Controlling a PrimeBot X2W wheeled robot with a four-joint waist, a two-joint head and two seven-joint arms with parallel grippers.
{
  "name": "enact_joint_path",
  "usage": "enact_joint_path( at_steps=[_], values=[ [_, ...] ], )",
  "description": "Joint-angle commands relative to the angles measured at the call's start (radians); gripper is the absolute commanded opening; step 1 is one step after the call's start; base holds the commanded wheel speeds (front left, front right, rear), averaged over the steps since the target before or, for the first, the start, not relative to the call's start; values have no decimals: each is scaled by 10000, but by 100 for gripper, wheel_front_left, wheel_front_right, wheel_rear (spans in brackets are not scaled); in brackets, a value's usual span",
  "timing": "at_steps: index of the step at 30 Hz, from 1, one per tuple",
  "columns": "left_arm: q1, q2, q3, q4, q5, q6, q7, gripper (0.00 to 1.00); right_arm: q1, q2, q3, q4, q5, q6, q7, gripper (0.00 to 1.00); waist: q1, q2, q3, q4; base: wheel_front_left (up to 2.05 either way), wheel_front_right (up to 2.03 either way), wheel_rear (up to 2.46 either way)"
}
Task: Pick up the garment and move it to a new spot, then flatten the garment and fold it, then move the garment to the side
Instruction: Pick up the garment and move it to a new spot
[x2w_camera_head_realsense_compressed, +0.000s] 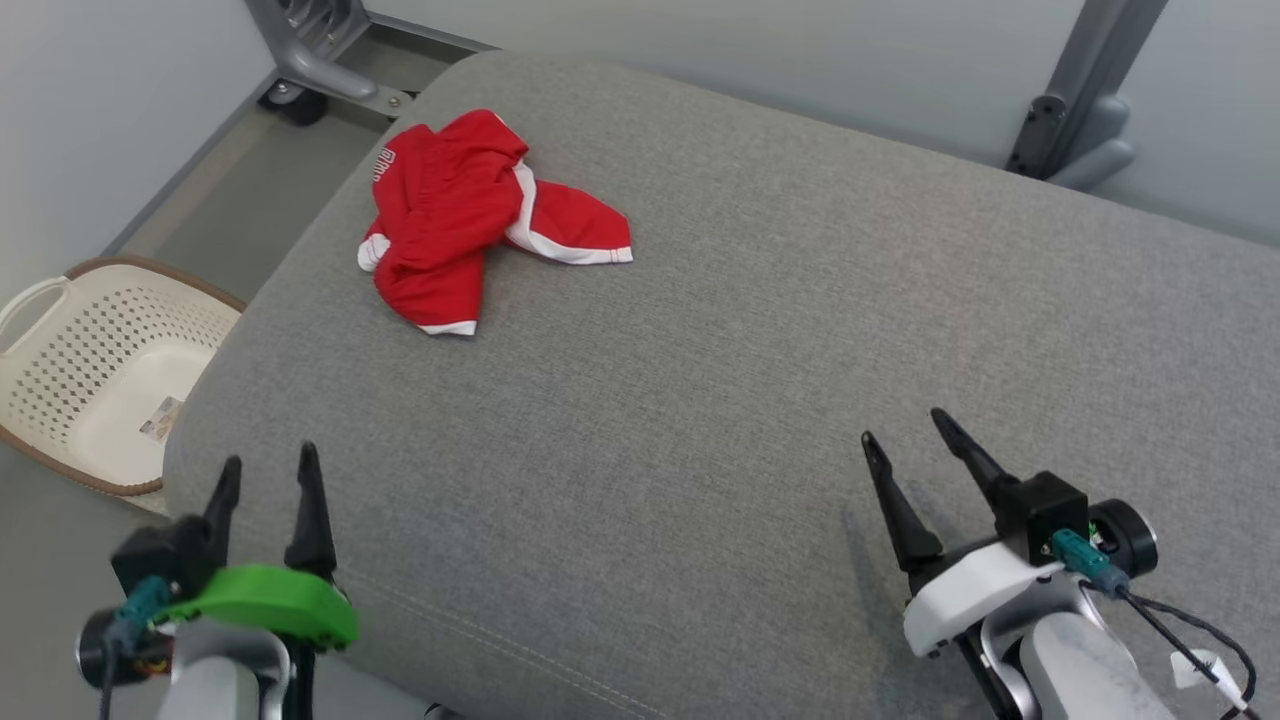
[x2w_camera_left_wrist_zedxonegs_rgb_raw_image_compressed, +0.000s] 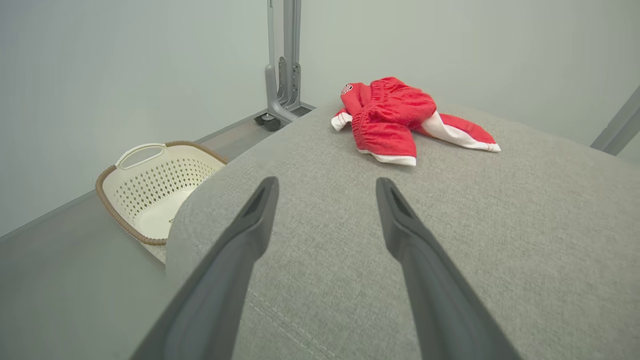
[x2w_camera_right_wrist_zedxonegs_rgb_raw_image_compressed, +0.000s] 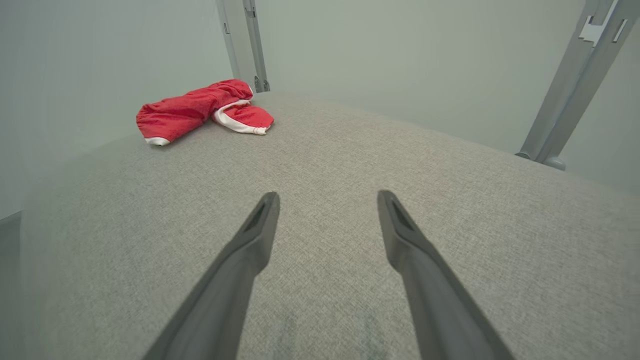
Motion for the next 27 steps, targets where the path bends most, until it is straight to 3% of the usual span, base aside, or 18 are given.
enact_joint_path(
  at_steps=[1,5,15,22,27],
  values=[
    [-482,118,59,154,-134,-31,0,100,-241,-181,31,-129,-112,-15,1,100,0,83,896,-830,0,0,0],
    [-2019,607,-72,892,-562,-85,2,100,-634,-643,249,-441,-143,-15,1,100,0,83,1636,-1443,0,0,0],
    [-4479,2263,-1781,3076,-2617,-70,4,100,-1221,-1228,339,-1610,-149,-15,341,100,0,83,2849,-2685,0,0,0],
    [-5595,2850,-2141,5062,-3192,-50,35,100,-1202,-1448,46,-2448,-173,-15,714,100,0,83,3569,-3274,0,0,0],
    [-6210,2956,-2081,6168,-3007,499,-1,100,-1022,-1495,-178,-2777,-188,-15,772,100,0,83,3866,-3488,0,0,0]
  ],
)
